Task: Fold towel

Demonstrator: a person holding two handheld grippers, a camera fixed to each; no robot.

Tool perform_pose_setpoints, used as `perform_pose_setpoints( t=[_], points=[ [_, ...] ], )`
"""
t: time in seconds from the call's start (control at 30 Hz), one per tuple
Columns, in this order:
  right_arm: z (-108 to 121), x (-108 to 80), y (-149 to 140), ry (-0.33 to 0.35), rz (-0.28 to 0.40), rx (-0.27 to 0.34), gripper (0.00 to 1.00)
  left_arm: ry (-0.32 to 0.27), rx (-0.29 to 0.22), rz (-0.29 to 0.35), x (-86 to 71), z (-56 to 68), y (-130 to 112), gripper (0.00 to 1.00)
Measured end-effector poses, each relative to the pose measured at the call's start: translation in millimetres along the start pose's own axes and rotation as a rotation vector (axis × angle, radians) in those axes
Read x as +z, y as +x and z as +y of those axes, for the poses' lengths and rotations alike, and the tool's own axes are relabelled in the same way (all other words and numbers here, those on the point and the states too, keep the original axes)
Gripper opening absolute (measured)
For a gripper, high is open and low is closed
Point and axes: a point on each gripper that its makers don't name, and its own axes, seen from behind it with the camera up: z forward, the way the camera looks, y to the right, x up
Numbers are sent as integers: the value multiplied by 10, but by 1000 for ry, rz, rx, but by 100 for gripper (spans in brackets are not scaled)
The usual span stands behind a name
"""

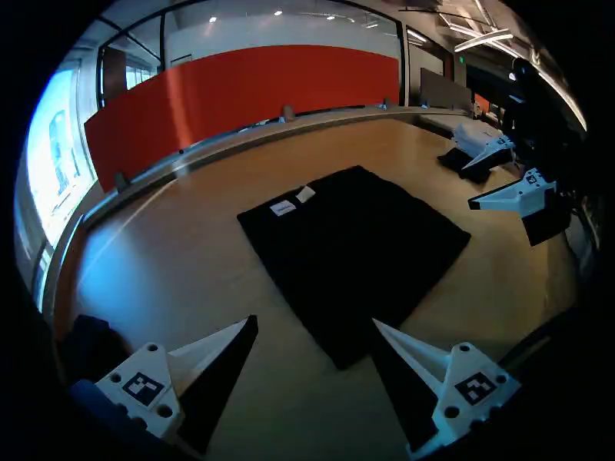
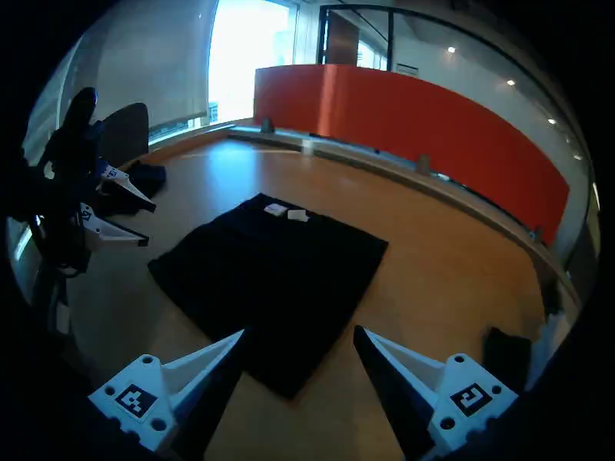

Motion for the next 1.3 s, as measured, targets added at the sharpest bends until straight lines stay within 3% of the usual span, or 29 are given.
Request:
perform_pose_setpoints(
  t=[0.27,0.57,0.83,1.03,1.3],
  points=[
    [-73,129,-300,35,-61,-12,100,-50,2,-64,150,150,-247,99],
    [-51,193,-579,56,-120,-14,100,-77,46,-126,269,260,-454,99],
    [-65,237,-690,88,-146,1,99,-90,21,-140,314,316,-485,99],
    [-59,229,-761,94,-157,-1,95,-92,6,-137,309,326,-501,98],
    [-89,232,-766,105,-158,-2,81,-91,2,-137,302,325,-501,96]
  ],
)
